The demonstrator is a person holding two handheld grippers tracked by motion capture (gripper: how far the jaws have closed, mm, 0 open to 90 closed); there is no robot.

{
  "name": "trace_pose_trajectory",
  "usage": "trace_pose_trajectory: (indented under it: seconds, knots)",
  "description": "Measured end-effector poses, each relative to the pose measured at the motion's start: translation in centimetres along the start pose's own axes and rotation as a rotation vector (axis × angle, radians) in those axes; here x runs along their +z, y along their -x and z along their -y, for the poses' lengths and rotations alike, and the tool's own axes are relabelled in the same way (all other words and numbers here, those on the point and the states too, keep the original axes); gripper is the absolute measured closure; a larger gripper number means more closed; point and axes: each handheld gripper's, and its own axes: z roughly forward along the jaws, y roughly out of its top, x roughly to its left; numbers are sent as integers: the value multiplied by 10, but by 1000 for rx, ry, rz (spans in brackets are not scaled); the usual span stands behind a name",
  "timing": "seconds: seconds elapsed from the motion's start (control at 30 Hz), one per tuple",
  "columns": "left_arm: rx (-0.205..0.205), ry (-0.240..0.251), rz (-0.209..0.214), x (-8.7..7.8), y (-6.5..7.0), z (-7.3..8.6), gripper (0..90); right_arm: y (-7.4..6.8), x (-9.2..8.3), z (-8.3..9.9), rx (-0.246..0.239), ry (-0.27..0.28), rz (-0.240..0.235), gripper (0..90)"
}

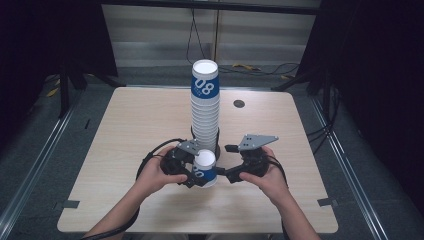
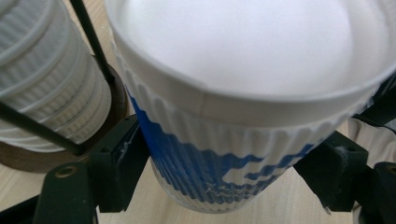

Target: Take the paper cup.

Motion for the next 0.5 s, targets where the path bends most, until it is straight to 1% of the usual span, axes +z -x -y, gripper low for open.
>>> trace_pose_trajectory:
  seconds: [0.03, 0.07, 0.13, 0.17, 0.3, 0.33, 0.4, 0.43, 0.47, 0.5]
  knots:
    - [13, -8, 6, 1, 0, -1, 225, 0, 1, 0, 3, 1, -4, 148]
    - [12, -6, 6, 3, 0, -1, 225, 0, 1, 0, 1, 2, -5, 148]
    - [7, -9, 10, 5, 1, -2, 225, -1, 3, 1, 8, 5, -22, 148]
    - [3, -2, 10, 6, 1, -2, 225, -1, 3, 1, 7, 2, -25, 148]
    - [3, 5, 23, 8, 1, -3, 225, -2, 5, 2, 9, 12, -42, 154]
    - [9, 0, 21, 9, 1, -5, 225, -3, 6, 2, 10, 12, -47, 157]
    - [6, -3, 27, 10, 2, -6, 225, -4, 8, 2, 4, 7, -56, 157]
    - [12, -14, 30, 10, 1, -7, 225, -5, 9, 2, -3, 7, -61, 157]
    - [5, -8, 36, 11, 2, -7, 225, -6, 10, 2, -5, 5, -61, 157]
    - [6, -20, 38, 11, 2, -8, 225, -7, 10, 1, -7, 4, -65, 157]
